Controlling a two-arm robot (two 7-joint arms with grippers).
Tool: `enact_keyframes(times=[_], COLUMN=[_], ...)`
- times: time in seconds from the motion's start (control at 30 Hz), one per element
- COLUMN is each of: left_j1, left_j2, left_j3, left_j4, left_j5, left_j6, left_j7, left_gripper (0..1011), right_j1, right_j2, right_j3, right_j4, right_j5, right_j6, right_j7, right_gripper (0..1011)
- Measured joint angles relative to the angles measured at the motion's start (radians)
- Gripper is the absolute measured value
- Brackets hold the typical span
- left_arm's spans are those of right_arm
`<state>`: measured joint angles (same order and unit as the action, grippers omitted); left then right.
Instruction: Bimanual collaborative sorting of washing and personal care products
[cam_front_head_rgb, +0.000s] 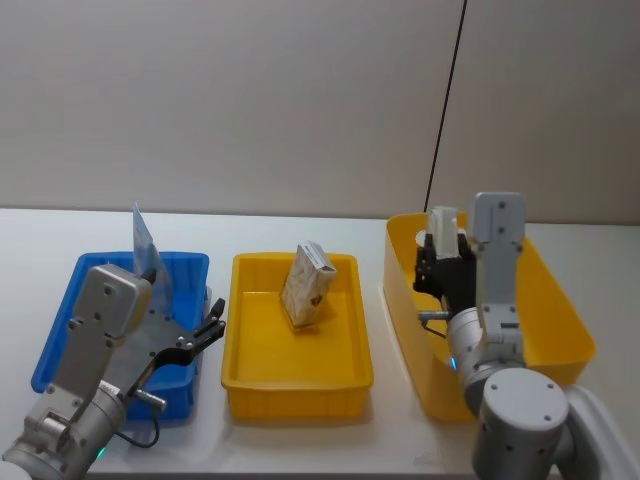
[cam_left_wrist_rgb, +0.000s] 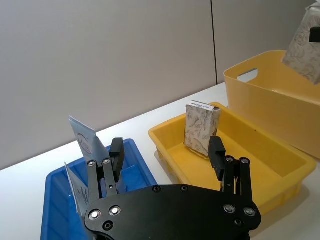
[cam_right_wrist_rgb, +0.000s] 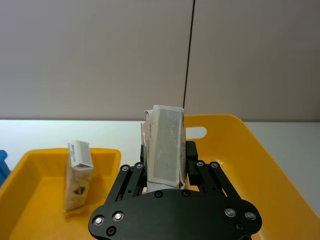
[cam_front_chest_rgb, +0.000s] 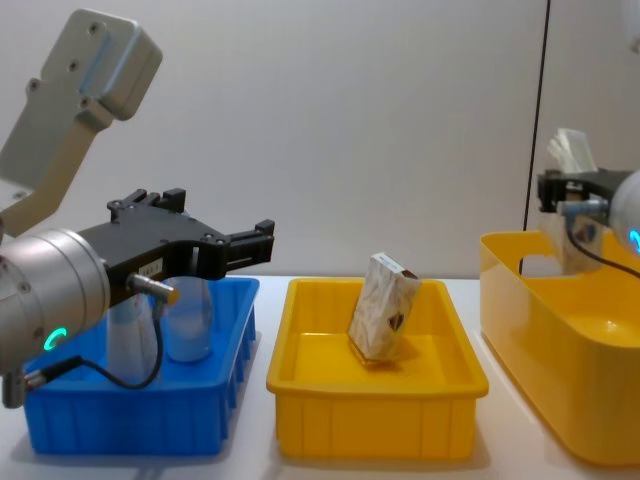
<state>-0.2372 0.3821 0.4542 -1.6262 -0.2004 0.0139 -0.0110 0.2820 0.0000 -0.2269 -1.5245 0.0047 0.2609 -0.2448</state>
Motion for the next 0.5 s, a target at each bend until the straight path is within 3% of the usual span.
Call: enact_keyframes(times=[0.5], left_j1=[0.000], left_j2=[0.000], left_j3=[0.000], left_j4=[0.000], left_j5=[0.000], left_j6=[0.000], left_j7=[0.000], left_gripper=[1001], right_j1=[0.012], right_j2=[0.003], right_j3=[0.048], right_j4=[0.035], right_j5=[0.021], right_j6=[0.074], right_j7=[0.016], right_gripper=[366])
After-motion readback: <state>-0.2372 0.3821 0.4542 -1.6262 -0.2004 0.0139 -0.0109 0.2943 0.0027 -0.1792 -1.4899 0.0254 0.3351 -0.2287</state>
